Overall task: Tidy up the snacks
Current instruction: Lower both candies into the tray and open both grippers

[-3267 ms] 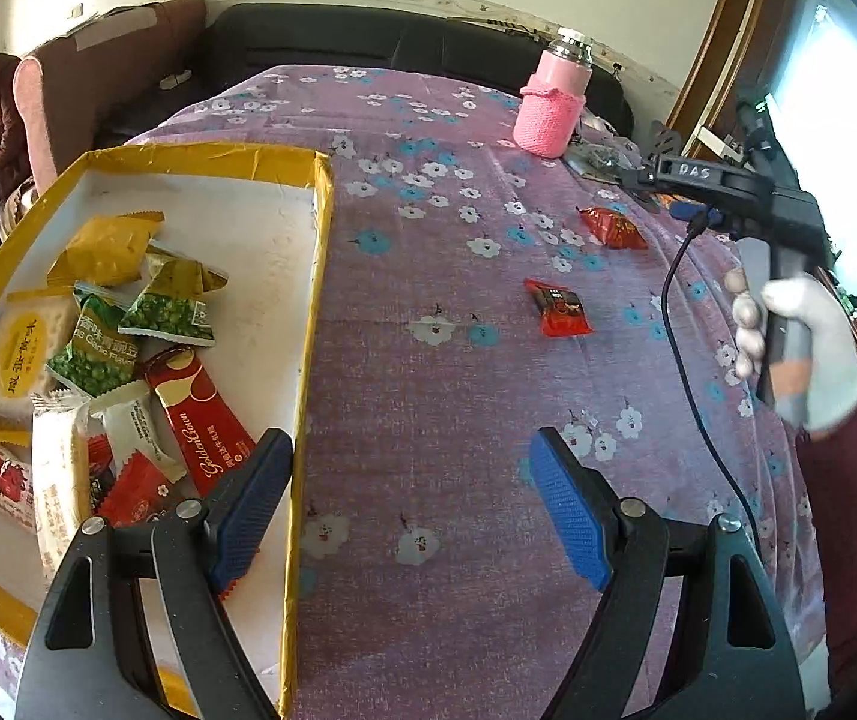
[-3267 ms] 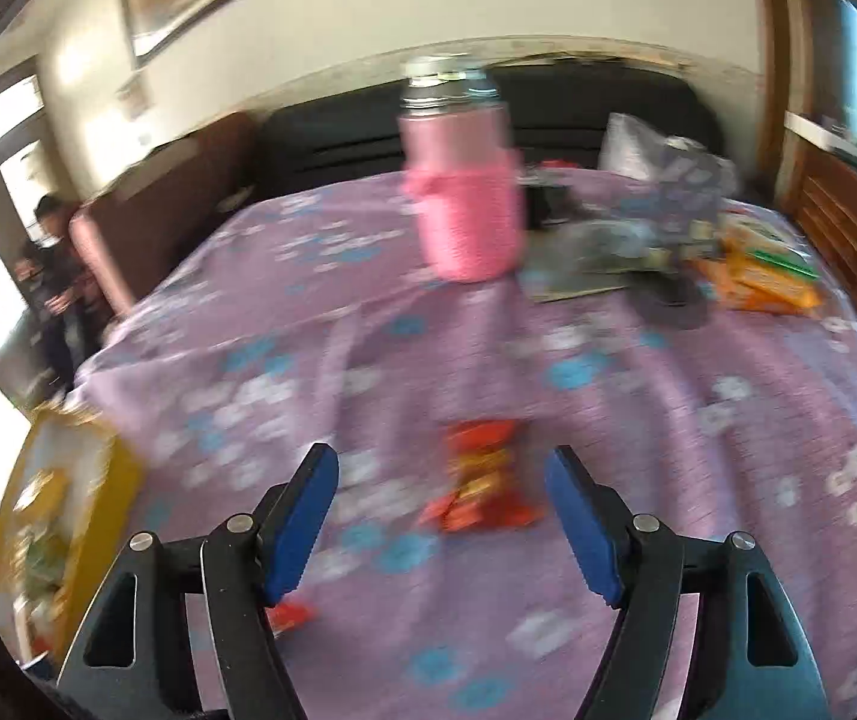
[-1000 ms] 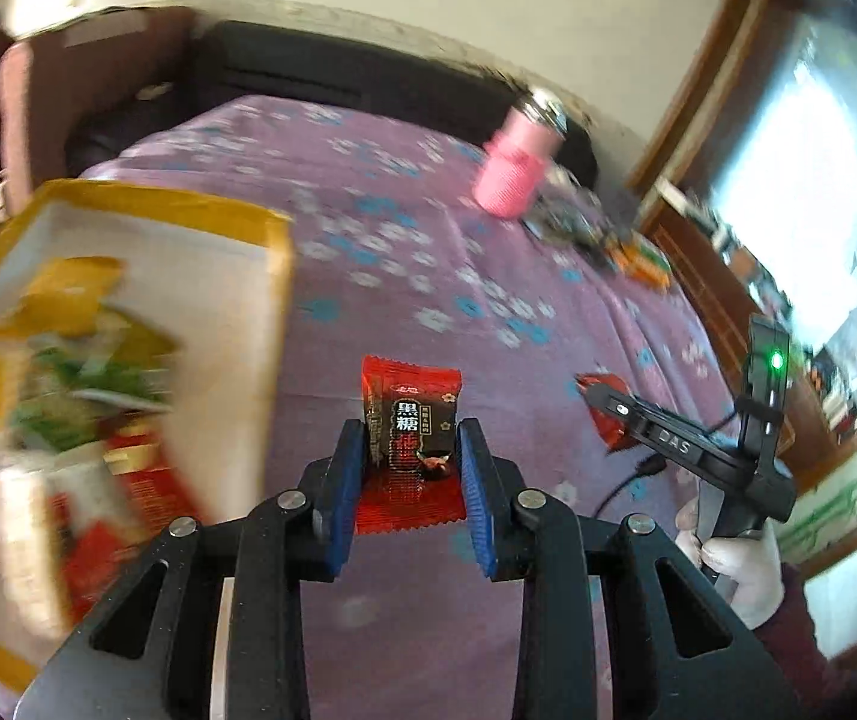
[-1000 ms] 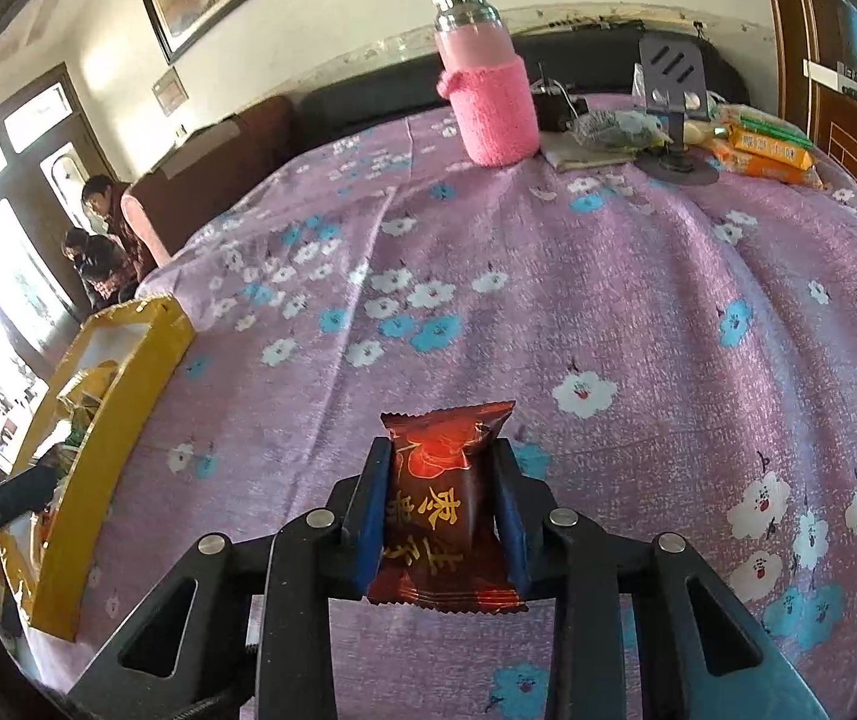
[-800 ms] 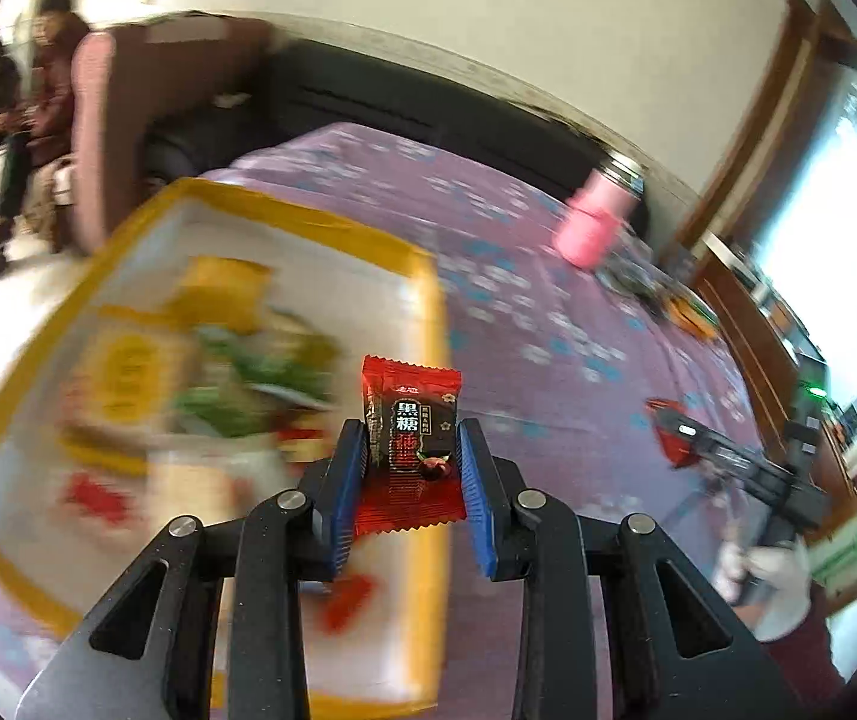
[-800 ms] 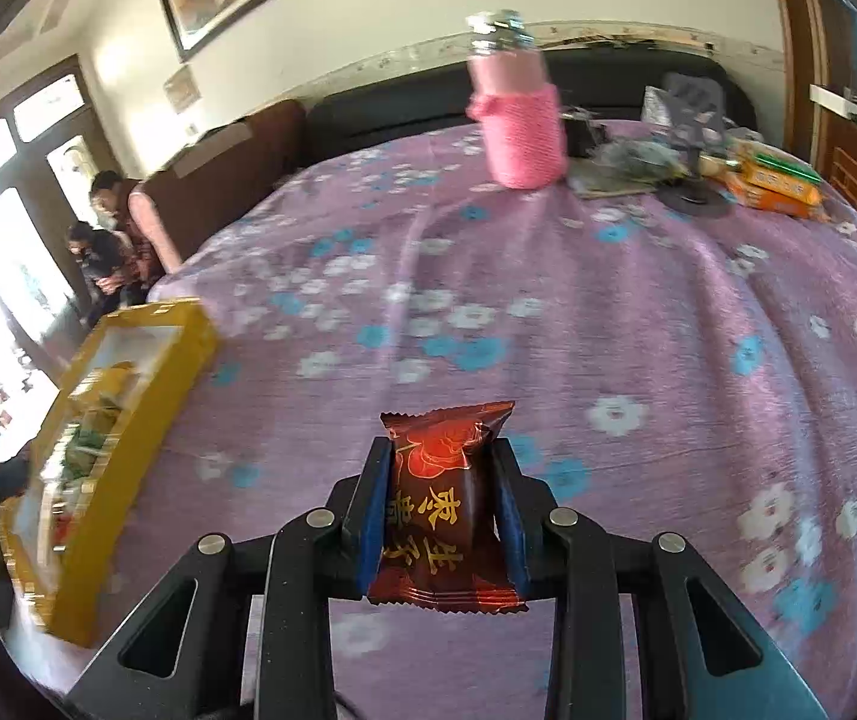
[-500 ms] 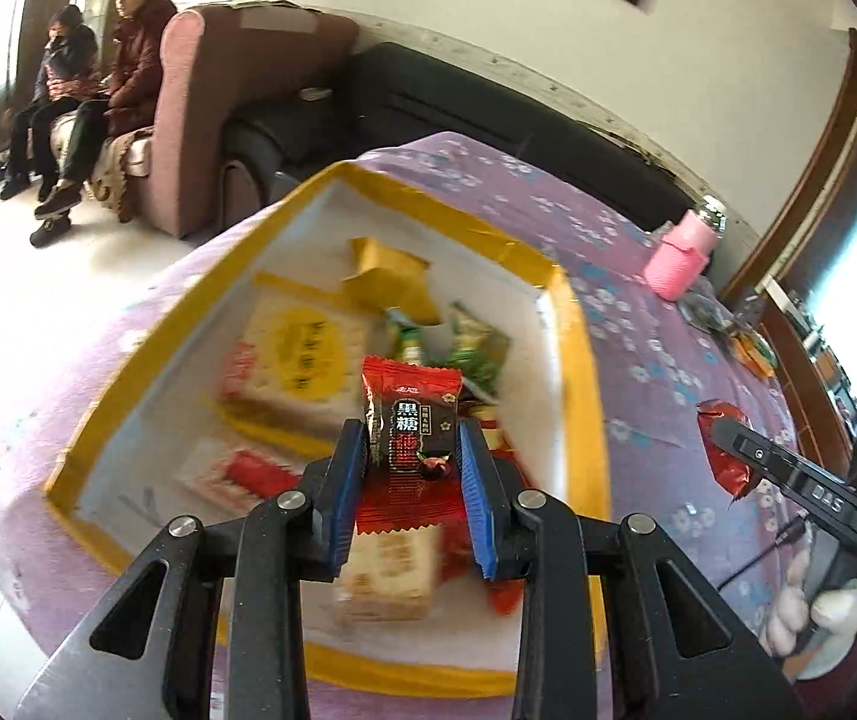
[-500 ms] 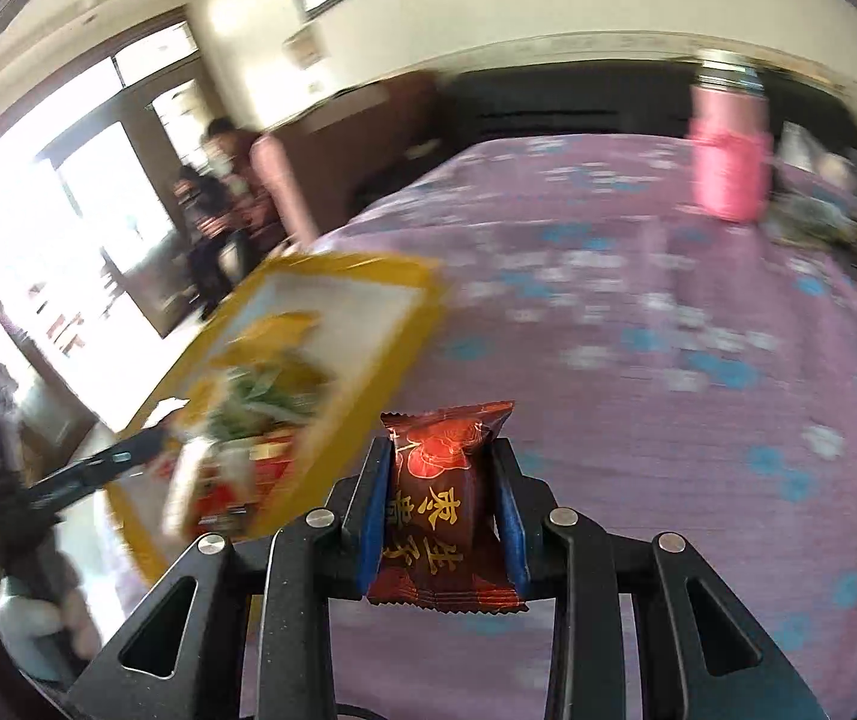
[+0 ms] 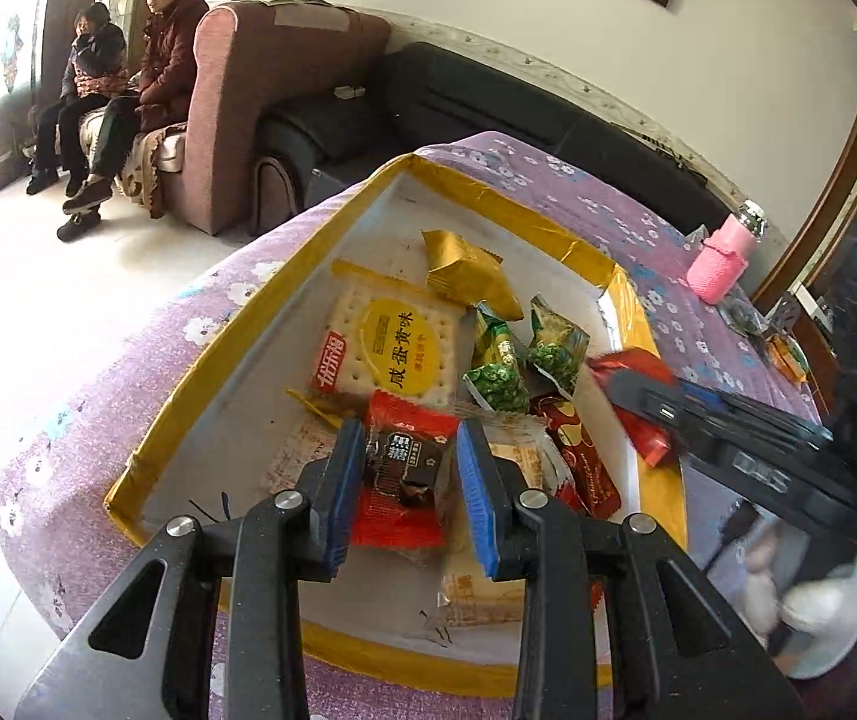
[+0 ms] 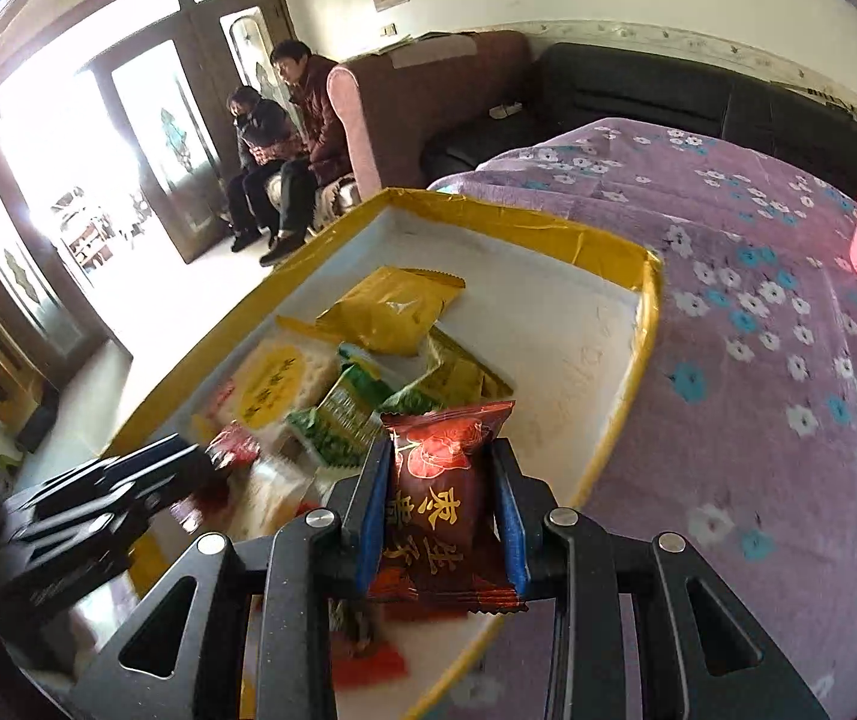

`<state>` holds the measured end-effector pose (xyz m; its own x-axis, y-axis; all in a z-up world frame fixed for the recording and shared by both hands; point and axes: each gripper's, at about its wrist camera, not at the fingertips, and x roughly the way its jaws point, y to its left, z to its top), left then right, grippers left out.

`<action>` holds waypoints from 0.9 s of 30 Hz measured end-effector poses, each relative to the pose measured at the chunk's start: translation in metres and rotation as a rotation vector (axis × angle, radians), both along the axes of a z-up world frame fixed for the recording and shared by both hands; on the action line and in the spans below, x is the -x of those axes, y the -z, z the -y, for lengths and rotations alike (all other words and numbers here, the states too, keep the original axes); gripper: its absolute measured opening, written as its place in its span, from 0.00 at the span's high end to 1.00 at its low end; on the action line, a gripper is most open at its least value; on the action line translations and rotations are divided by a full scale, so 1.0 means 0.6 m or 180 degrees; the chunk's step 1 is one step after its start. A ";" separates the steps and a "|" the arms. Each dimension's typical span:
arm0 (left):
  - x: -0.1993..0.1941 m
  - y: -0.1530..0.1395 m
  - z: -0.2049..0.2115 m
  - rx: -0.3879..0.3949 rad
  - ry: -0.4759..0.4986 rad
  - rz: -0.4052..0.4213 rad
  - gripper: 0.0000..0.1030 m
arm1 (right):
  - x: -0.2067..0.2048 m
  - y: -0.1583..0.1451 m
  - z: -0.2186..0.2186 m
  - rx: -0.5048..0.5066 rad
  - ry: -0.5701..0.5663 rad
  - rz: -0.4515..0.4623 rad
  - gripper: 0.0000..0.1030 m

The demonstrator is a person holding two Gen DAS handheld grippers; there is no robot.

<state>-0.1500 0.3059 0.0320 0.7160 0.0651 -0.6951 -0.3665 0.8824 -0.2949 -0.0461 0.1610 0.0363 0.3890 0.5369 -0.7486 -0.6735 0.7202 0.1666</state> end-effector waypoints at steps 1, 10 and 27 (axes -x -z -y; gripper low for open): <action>0.002 -0.001 0.000 0.0008 0.0001 0.0009 0.66 | -0.006 0.004 -0.003 0.0021 0.0001 0.0015 0.67; 0.018 -0.031 0.010 -0.0029 0.0030 0.0181 0.48 | -0.009 -0.024 0.047 -0.0174 0.0250 0.0165 0.58; 0.009 -0.076 0.119 -0.0852 -0.0070 0.0115 0.22 | 0.117 -0.003 0.170 -0.0129 0.0187 0.0194 0.47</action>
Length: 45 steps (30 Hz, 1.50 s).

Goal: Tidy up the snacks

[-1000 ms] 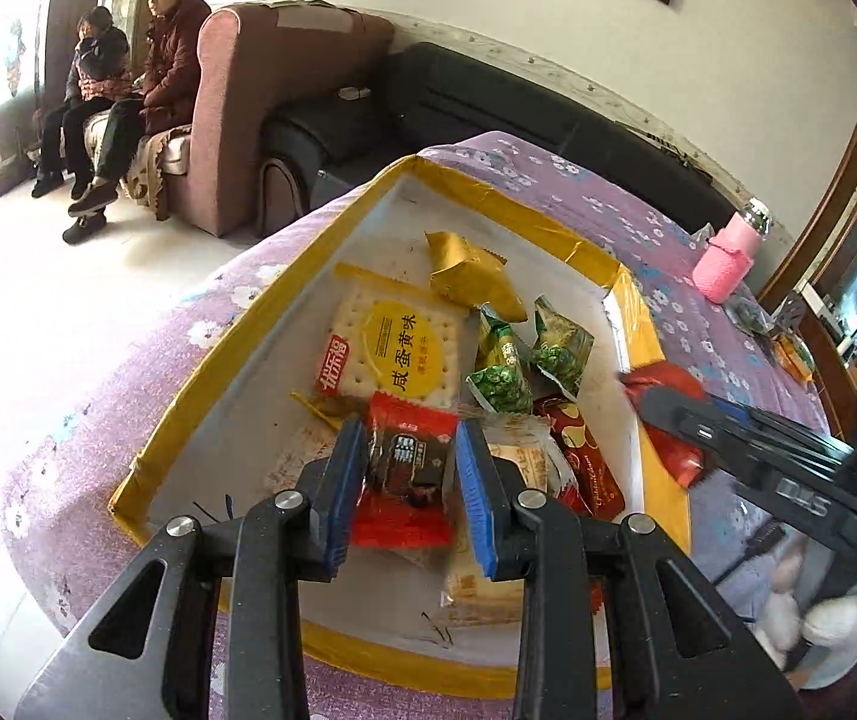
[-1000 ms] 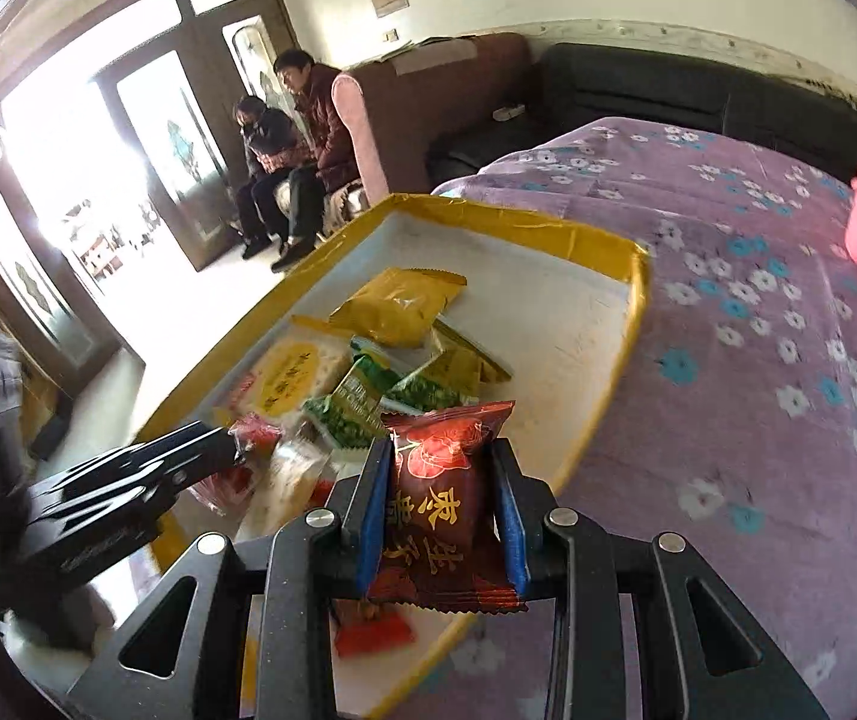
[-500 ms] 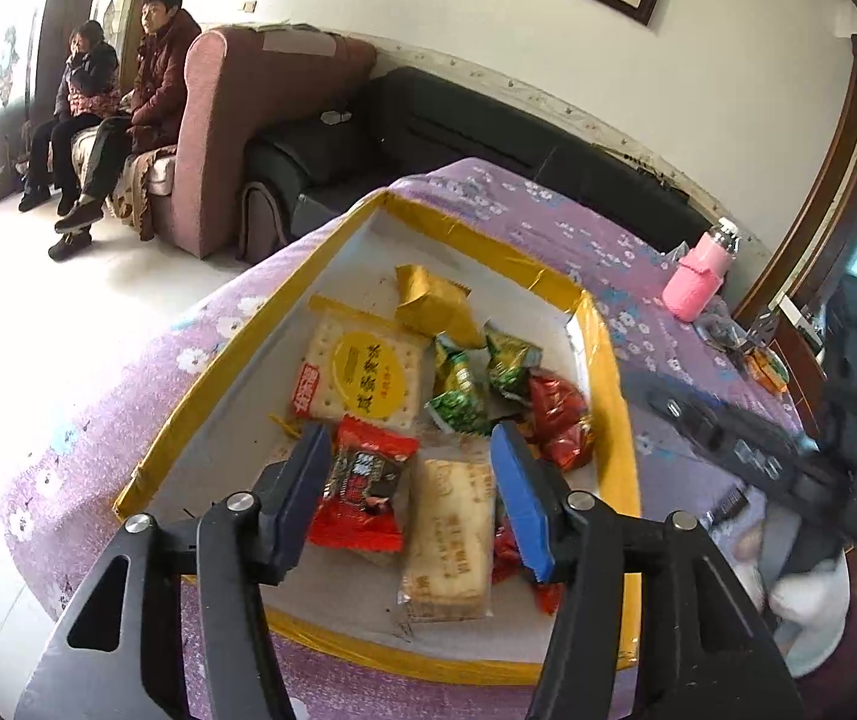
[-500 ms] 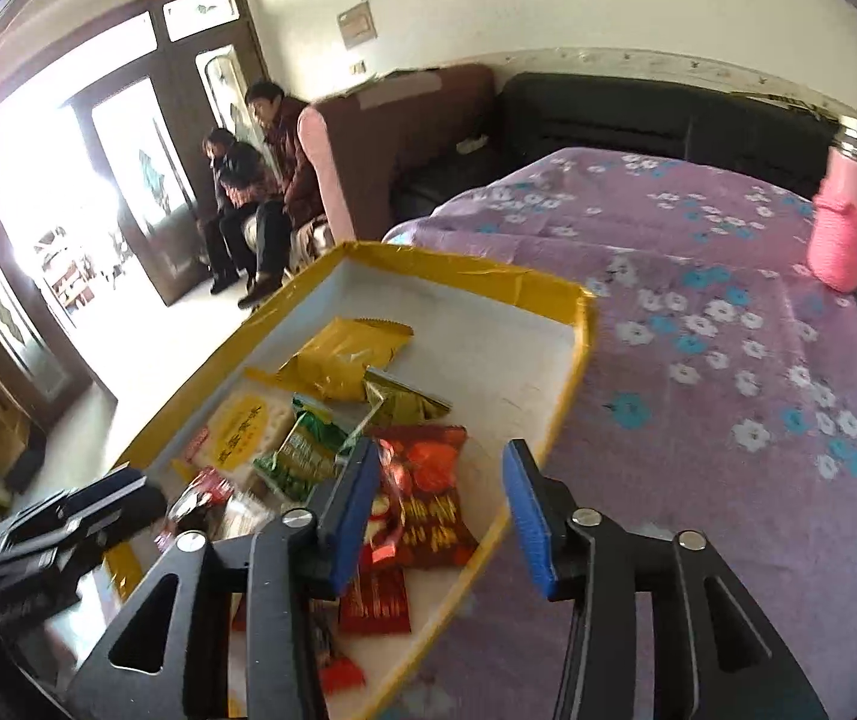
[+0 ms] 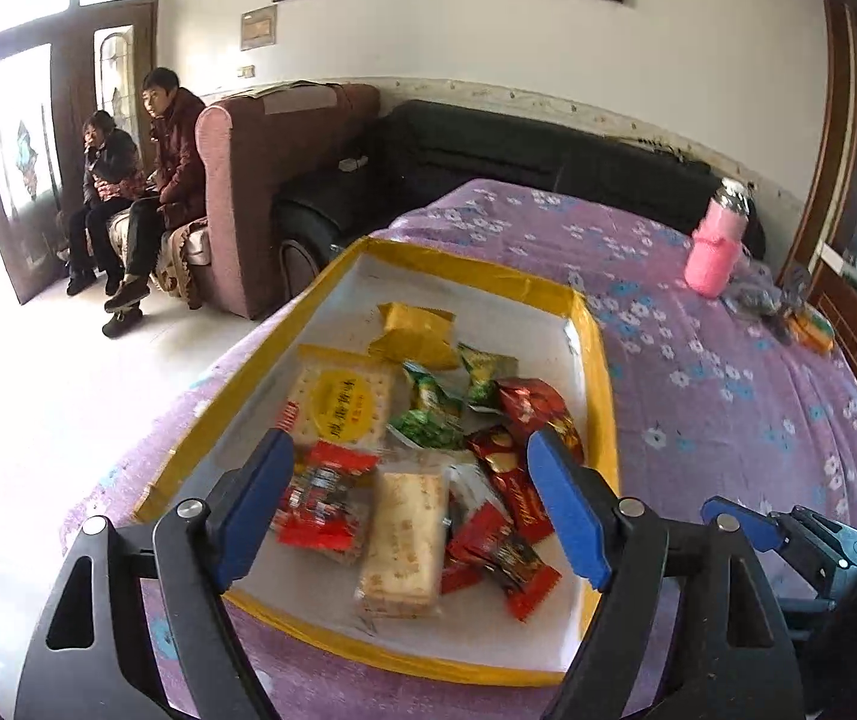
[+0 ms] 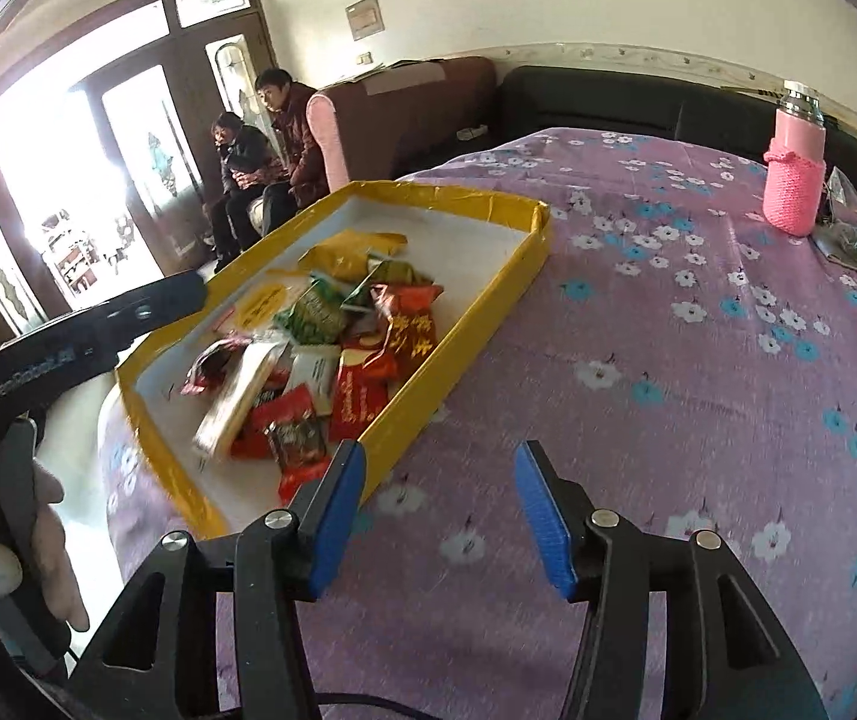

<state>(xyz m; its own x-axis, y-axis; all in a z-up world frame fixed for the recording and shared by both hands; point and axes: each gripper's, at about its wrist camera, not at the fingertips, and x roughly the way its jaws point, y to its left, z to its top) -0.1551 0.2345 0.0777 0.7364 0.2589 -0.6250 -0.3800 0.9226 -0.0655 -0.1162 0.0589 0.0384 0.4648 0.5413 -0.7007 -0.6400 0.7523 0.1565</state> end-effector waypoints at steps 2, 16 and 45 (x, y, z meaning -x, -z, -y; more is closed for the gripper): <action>-0.005 0.003 0.016 -0.0036 0.0041 -0.0063 0.22 | 0.007 0.000 0.002 0.0006 -0.0031 0.0017 0.47; -0.027 0.001 0.087 -0.0216 0.0162 -0.0208 0.21 | 0.008 -0.007 0.038 -0.0037 -0.0012 0.0067 0.40; -0.014 0.006 0.073 -0.0178 0.0098 -0.0215 0.21 | 0.030 -0.009 0.017 0.0119 -0.0067 0.0156 0.39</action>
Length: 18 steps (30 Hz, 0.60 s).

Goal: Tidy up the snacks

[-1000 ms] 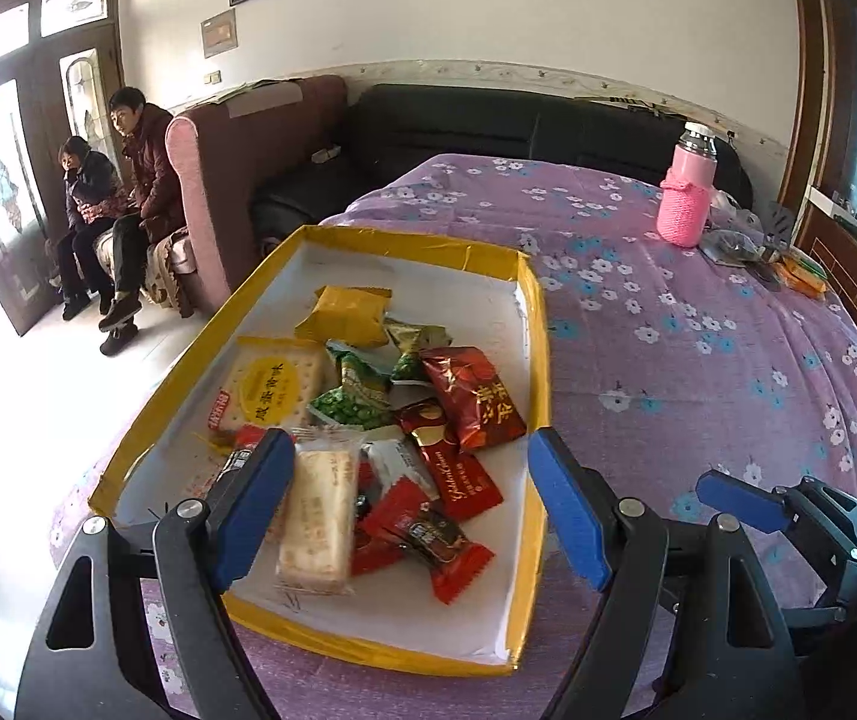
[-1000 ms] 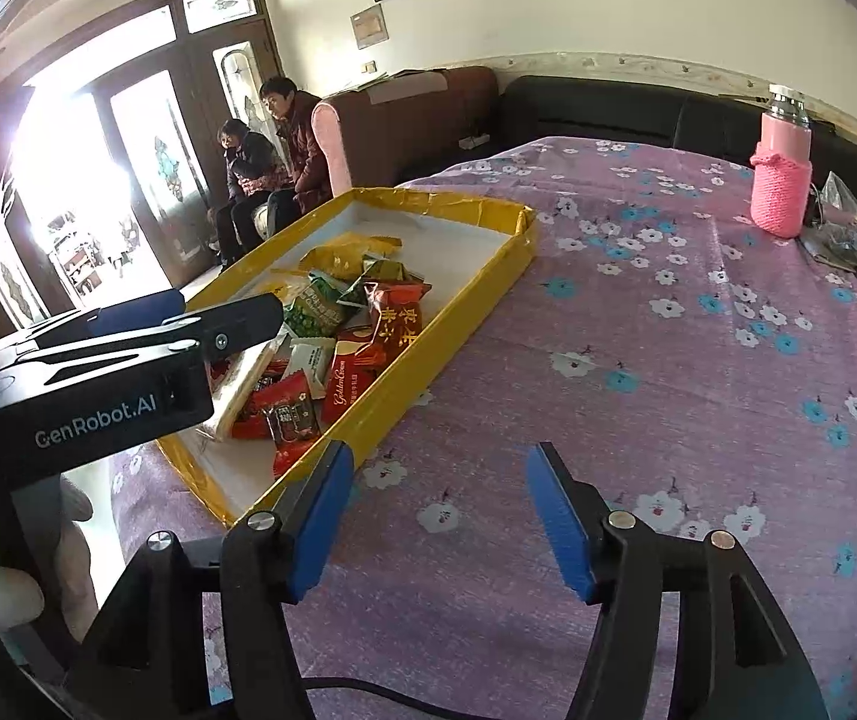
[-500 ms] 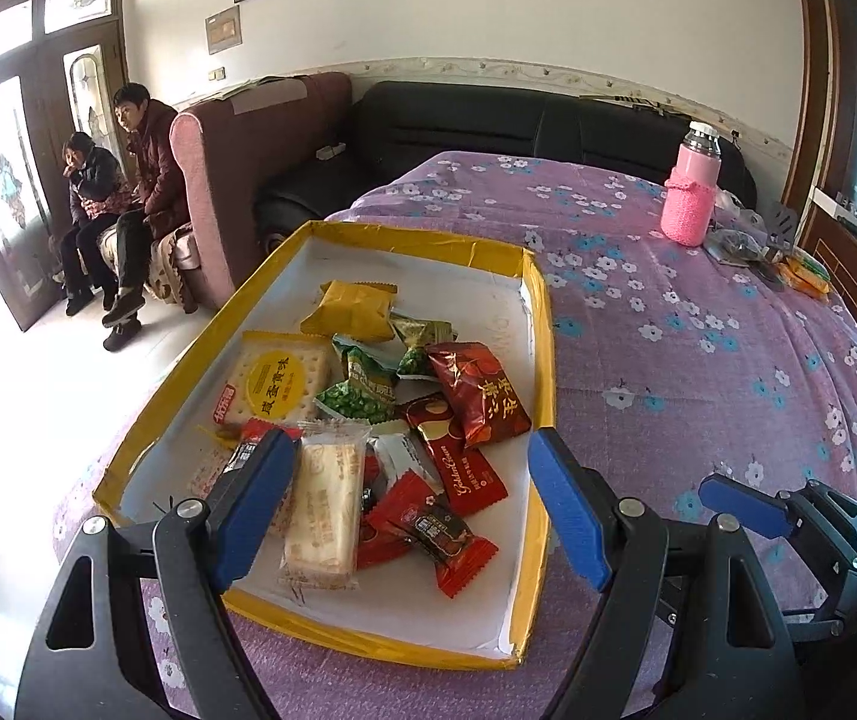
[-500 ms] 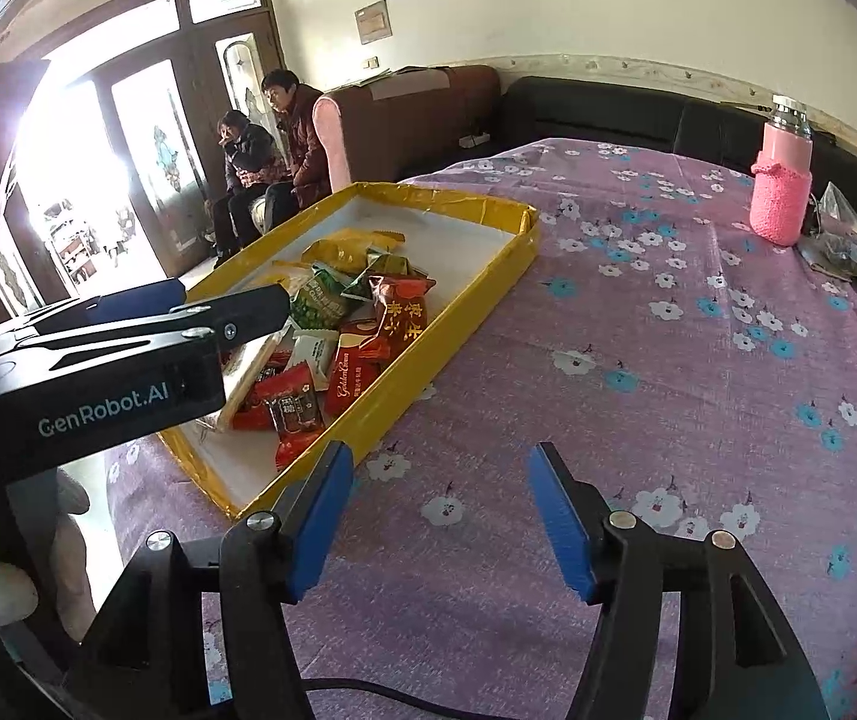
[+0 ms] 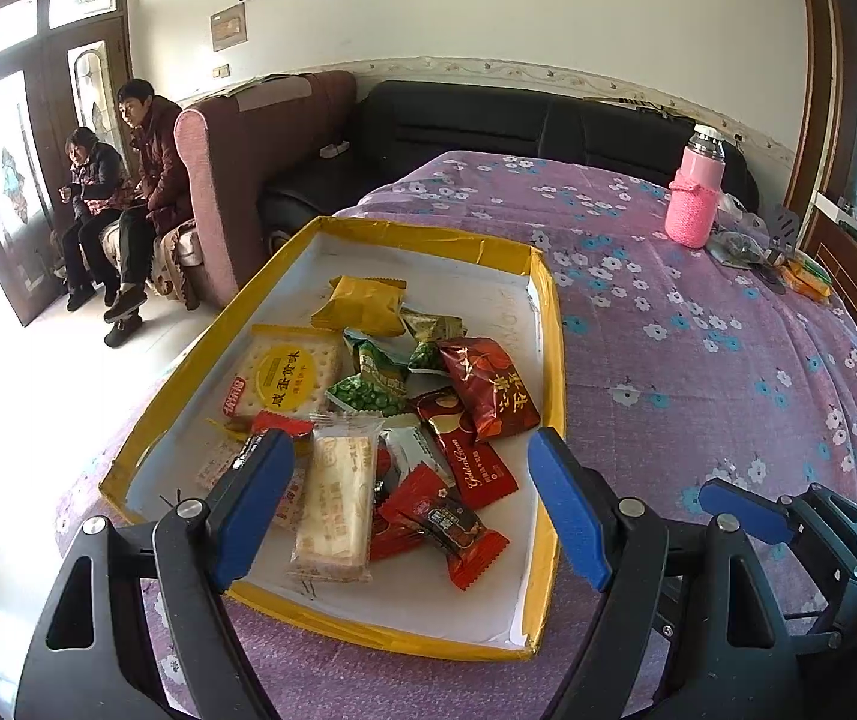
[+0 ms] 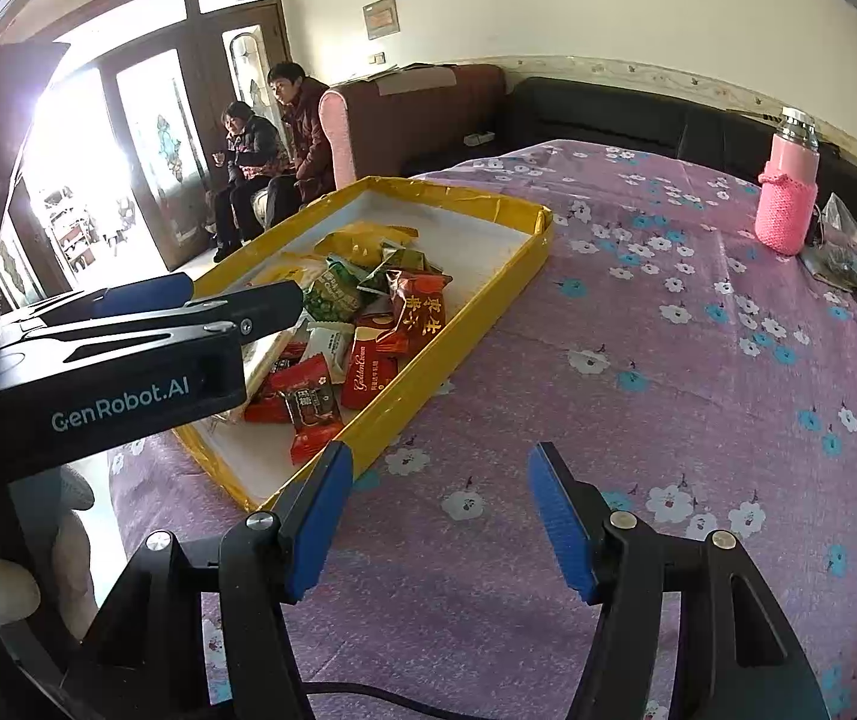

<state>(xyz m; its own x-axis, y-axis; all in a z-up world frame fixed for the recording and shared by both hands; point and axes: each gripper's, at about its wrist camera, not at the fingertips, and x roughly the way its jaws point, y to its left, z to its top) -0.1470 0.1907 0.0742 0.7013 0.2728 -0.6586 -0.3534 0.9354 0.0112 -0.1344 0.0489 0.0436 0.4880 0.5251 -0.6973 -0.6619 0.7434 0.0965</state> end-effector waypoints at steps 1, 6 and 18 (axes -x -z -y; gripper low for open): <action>0.001 -0.001 0.000 -0.0005 -0.0009 0.0017 0.21 | 0.000 0.000 0.000 -0.0001 -0.0001 0.0002 0.39; 0.027 -0.026 -0.002 -0.0178 -0.0195 0.0308 0.21 | 0.008 -0.004 -0.004 0.0001 -0.0026 0.0042 0.39; 0.072 -0.056 -0.016 -0.0229 -0.0421 0.0514 0.12 | 0.045 -0.017 -0.015 0.0018 -0.0206 0.0263 0.39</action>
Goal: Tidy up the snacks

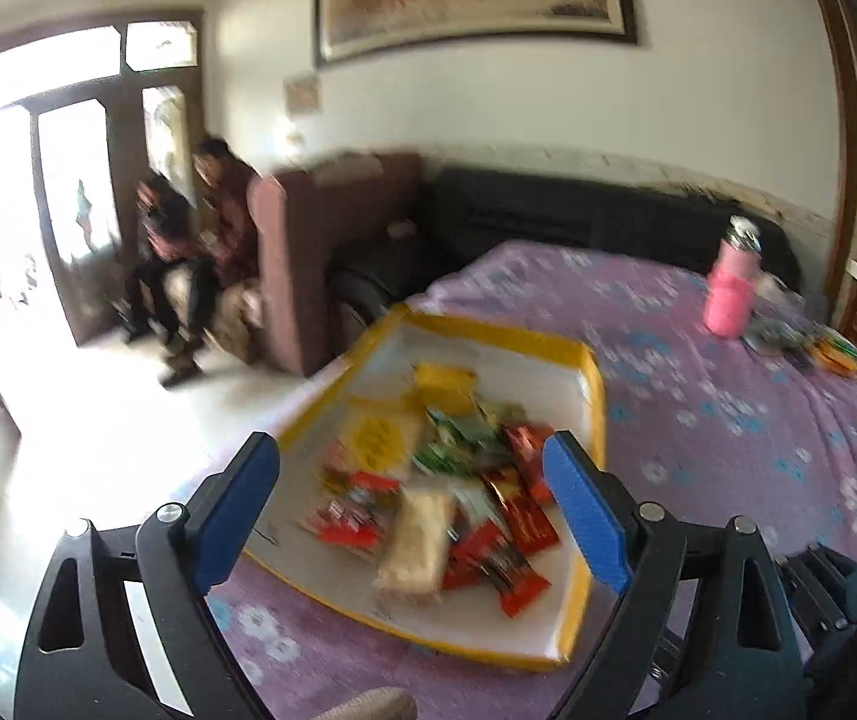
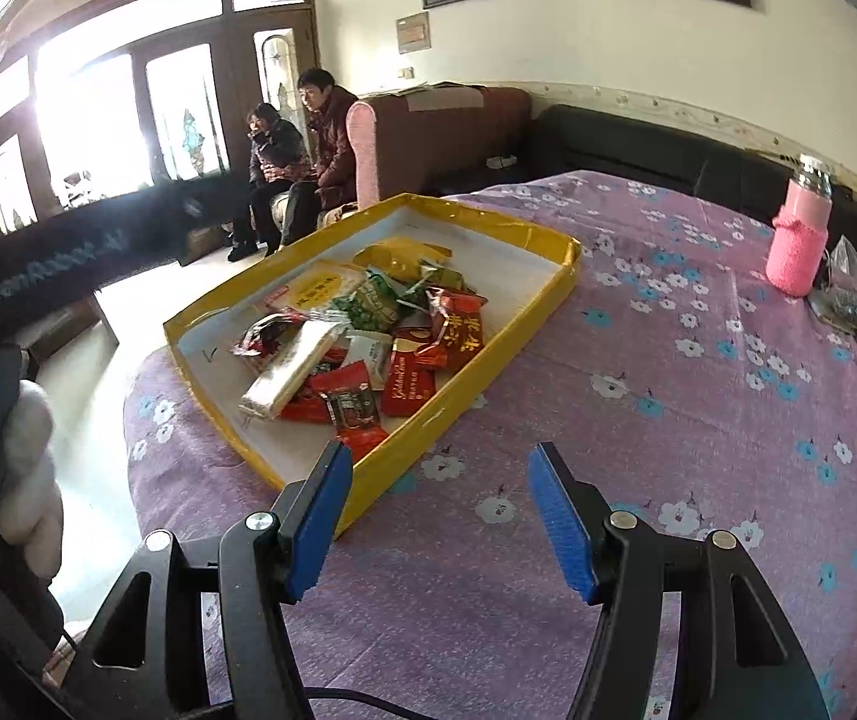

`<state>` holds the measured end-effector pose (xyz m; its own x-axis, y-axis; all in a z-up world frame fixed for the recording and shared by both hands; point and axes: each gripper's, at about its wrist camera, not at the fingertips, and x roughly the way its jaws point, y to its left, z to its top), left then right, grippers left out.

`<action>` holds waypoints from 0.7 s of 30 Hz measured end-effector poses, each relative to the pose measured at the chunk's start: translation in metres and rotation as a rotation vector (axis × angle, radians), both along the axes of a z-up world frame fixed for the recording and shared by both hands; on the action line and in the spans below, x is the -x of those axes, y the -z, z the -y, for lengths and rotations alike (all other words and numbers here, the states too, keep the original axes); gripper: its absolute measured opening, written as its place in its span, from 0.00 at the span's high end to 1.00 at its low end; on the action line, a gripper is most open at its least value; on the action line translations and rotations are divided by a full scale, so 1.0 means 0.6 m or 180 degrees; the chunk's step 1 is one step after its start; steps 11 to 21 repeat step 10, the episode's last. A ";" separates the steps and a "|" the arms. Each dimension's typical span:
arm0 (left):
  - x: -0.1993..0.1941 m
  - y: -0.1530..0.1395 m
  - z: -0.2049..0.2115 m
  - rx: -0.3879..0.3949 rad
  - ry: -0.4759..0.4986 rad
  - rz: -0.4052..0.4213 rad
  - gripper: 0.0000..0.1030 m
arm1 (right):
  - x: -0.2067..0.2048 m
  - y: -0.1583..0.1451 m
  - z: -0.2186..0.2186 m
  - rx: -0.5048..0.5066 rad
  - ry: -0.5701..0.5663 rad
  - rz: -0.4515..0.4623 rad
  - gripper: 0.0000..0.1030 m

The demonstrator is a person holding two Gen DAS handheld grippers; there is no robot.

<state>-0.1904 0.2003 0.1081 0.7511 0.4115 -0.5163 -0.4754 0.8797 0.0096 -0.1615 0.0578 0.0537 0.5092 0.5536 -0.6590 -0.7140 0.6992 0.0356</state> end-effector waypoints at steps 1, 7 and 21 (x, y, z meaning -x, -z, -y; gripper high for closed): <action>-0.004 0.005 -0.001 0.0050 0.0030 -0.0043 0.12 | 0.003 0.000 -0.001 0.0012 -0.0019 0.0013 0.39; -0.005 0.011 0.013 0.0065 0.0161 -0.0116 0.12 | 0.015 0.000 -0.007 0.0048 -0.0103 0.0065 0.38; -0.011 0.017 0.023 0.0001 0.0178 -0.0222 0.12 | 0.011 -0.001 -0.003 0.0005 -0.0088 0.0013 0.38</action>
